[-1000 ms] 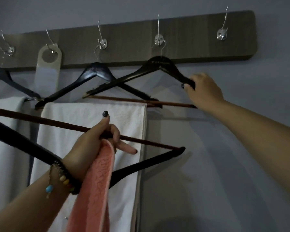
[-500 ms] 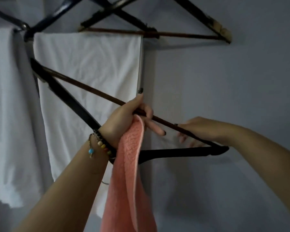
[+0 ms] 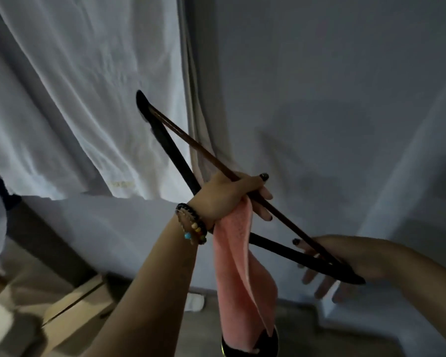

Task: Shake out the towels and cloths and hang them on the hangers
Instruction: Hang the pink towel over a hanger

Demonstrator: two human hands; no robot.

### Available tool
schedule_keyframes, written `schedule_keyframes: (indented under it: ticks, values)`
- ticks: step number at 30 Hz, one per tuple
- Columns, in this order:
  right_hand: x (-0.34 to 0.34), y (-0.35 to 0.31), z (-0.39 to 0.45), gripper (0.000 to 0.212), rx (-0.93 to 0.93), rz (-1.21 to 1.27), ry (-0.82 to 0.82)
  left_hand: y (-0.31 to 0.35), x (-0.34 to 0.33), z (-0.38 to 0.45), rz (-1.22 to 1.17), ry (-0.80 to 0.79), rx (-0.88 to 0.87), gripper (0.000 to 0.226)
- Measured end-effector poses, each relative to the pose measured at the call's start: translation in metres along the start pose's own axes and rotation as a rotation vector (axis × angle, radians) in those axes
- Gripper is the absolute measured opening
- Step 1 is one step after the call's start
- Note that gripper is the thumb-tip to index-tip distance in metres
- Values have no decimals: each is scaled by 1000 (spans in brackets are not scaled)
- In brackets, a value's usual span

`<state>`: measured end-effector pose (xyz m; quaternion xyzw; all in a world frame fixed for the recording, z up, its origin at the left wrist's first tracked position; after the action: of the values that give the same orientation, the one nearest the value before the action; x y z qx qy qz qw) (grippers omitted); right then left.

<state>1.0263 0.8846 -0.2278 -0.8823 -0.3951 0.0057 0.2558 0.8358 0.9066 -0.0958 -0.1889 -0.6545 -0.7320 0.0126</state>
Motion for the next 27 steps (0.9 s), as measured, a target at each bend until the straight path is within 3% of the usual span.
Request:
schedule_keyframes:
  ticks: [5,9,12,14,17,22,27]
  values:
    - [-58,62,9,72,-70,80,-23,-29,-8,-43,23,9,53,35]
    - [-103,70,-3,43,124,453,80,-43,8,-92,-16,184,96,35]
    - [-156,69,-21,35,321,712,133,-65,31,-147,-141,351,171,24]
    - [-191,70,-42,27,457,816,264,-91,40,-184,-316,413,248,23]
    - [-238,81,-76,16,563,781,545,-133,43,-232,-544,491,362,28]
    - [-307,126,-106,7,597,622,823,-155,11,-286,-616,317,446,42]
    - [-353,166,-110,11,588,553,906,-141,-6,-305,-522,202,370,48]
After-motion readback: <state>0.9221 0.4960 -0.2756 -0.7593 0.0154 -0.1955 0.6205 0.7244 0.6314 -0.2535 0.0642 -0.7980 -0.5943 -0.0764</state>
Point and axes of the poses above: each hand's wrist, its own z-axis towards the middle knuckle, its own x-axis out of the back of the hand, y = z × x, the point moved 9 cm from there along z, towards the middle knuckle, and after that the axes turned 8 degrees about -x, right-handed, at the moved point
